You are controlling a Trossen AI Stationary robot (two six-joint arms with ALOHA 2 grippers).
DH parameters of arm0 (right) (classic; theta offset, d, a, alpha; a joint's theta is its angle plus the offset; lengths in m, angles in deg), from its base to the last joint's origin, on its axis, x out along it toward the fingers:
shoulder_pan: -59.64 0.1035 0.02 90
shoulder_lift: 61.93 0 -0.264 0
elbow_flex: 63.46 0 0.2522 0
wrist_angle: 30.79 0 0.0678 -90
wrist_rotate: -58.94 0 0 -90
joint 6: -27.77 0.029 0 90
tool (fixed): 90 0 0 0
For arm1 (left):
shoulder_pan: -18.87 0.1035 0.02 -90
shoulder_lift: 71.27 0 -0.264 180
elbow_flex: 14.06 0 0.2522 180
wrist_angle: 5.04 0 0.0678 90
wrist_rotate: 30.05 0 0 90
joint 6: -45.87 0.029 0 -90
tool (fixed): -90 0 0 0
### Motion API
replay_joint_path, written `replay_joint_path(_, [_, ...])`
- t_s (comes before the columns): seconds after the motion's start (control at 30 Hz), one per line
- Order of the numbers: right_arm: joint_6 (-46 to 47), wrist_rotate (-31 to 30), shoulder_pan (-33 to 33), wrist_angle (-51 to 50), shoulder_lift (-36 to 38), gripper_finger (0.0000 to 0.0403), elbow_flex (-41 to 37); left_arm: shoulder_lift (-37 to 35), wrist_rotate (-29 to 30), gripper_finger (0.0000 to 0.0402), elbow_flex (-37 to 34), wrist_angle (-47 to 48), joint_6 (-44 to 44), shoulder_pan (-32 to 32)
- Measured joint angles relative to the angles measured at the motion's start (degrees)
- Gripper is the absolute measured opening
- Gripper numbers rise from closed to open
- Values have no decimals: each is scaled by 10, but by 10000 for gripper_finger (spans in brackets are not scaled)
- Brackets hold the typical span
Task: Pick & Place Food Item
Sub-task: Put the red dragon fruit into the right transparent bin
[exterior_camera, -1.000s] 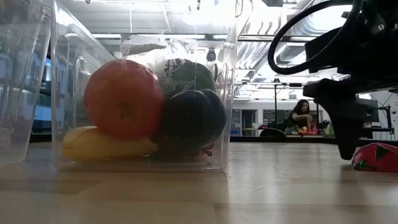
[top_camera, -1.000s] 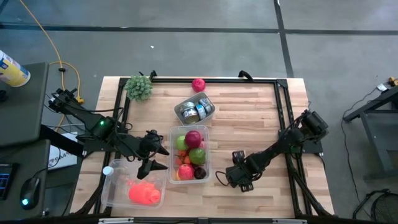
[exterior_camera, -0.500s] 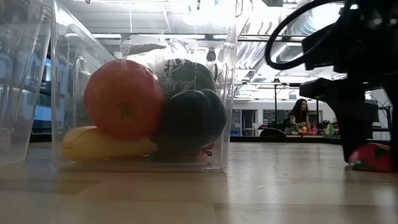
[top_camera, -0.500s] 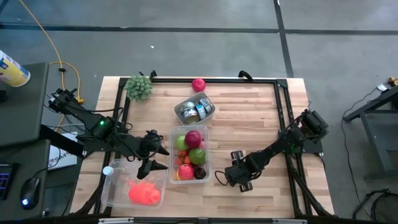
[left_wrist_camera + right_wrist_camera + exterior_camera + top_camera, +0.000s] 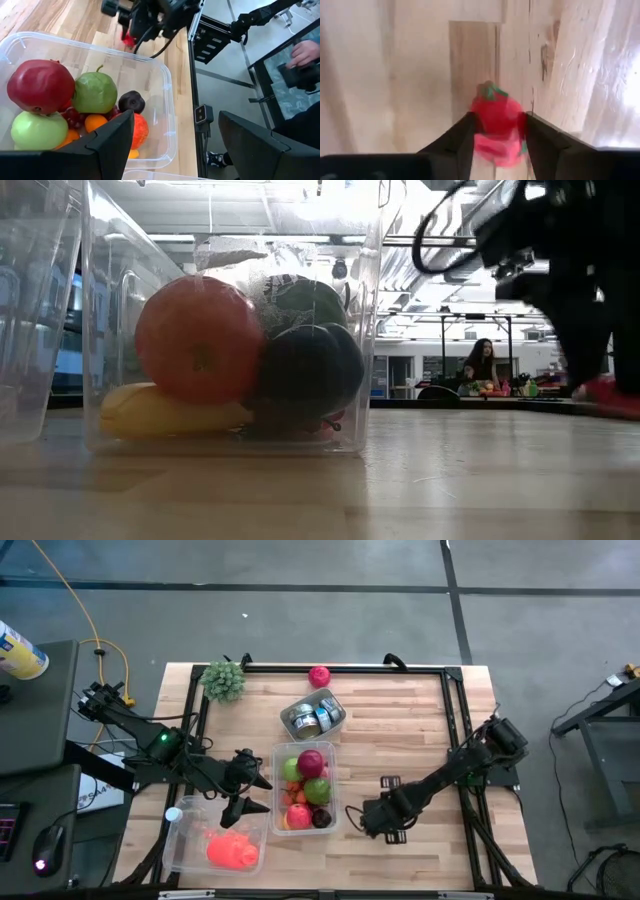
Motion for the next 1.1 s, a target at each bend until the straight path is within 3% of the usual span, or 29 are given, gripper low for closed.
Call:
replay_joint_path(0.23, [3, -14, 0, -189, 0, 78, 146, 0, 0, 281, 0, 0, 0, 0])
replay_joint_path(0.37, [2, -25, -9, -245, 1, 14, 218, 0, 0, 281, 0, 0, 0, 0])
replay_joint_path(0.47, [32, -25, -17, -273, 1, 4, 250, 0, 0, 281, 0, 0, 0, 0])
replay_joint_path(0.77, [110, -17, -36, -355, 4, 43, 253, 0, 0, 281, 0, 0, 0, 0])
replay_joint_path(0.97, [192, -4, -56, -355, 57, 112, 217, 0, 0, 281, 0, 0, 0, 0])
replay_joint_path(1.1, [260, 2, -61, -355, 131, 164, 155, 0, 0, 281, 0, 0, 0, 0])
